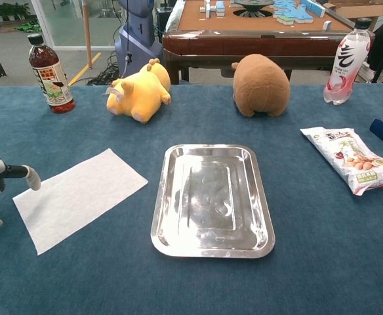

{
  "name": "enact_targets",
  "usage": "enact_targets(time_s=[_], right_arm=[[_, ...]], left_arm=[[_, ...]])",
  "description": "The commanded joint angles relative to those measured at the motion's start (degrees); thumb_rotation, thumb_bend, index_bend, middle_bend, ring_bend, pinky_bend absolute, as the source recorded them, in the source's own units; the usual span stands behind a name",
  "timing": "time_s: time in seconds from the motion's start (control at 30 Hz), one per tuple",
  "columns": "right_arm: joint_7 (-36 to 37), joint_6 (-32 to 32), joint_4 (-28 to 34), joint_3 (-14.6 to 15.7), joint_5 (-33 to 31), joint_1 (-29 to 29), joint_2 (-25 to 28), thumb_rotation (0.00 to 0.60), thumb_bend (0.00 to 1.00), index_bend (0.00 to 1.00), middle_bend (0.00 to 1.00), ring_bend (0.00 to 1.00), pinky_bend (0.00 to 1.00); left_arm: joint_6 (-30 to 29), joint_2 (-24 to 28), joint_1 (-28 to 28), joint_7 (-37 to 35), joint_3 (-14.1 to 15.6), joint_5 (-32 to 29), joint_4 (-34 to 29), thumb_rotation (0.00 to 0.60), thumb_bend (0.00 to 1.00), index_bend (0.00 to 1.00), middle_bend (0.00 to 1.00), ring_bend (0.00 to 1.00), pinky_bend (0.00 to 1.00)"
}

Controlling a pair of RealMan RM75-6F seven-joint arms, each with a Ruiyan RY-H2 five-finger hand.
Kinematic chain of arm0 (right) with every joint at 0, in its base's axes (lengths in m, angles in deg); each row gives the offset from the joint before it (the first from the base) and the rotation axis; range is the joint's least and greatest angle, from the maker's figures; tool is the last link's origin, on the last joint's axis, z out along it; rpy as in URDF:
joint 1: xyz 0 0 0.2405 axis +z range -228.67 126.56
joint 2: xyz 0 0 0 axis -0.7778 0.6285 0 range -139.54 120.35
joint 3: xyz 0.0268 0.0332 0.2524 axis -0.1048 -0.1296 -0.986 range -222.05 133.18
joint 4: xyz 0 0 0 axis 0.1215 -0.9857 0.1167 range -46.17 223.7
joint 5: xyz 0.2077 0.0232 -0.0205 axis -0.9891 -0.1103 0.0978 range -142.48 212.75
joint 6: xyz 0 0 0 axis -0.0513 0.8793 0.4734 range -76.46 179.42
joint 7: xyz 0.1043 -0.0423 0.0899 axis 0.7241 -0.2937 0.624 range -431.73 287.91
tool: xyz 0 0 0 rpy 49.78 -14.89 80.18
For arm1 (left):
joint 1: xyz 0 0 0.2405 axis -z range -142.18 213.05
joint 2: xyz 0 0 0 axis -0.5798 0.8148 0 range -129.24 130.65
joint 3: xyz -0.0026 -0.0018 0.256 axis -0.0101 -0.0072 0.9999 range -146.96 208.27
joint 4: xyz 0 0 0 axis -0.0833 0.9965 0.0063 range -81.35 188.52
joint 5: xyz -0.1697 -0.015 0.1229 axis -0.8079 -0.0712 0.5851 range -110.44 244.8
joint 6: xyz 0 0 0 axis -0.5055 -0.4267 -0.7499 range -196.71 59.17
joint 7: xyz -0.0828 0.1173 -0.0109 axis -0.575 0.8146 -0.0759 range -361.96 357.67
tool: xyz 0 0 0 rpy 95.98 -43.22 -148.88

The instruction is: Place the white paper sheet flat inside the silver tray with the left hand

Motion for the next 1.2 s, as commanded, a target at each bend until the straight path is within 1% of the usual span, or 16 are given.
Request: enact_targets(time_s=[0.03,0.4,0.67,1.2], right_arm=[[0.03,-0.01,0.00,0.00,-0.02,0.00,0.03,0.600,0.10,0.68,0.41,0.26,0.36],[0.09,-0.09,0.06,0.02,-0.11,0.01,0.07,0.600,0.10,0.68,0.41,0.26,0.36],[0.12,-0.30,-0.03,0.06,-0.23,0.07,0.04,0.600,0.10,0.68,0.41,0.26,0.36],[0.41,-0.15,-0.01,-0.04,-0.37,0.02,0.21,0.600,0.10,0.68,0.41,0.26,0.36]], left_arm=[[0.26,-0.37,0.05,-0.31,-0.03,-0.49,0.21,0.600,0.13,0.36,1.00,0.96,1.00],[1.70,-1.23,0.38,-0.54,-0.01,-2.05,1.25,0.600,0.13,0.37,1.00,0.96,1.00],[3.11,-1.27,0.68,-2.83,0.24,-3.20,0.75,0.600,0.13,0.38,1.00,0.96,1.00],[3.07,-2.47,1.27,-3.57,0.11,-3.72,1.00,0.600,0.13,0.41,1.00,0.97,1.00]])
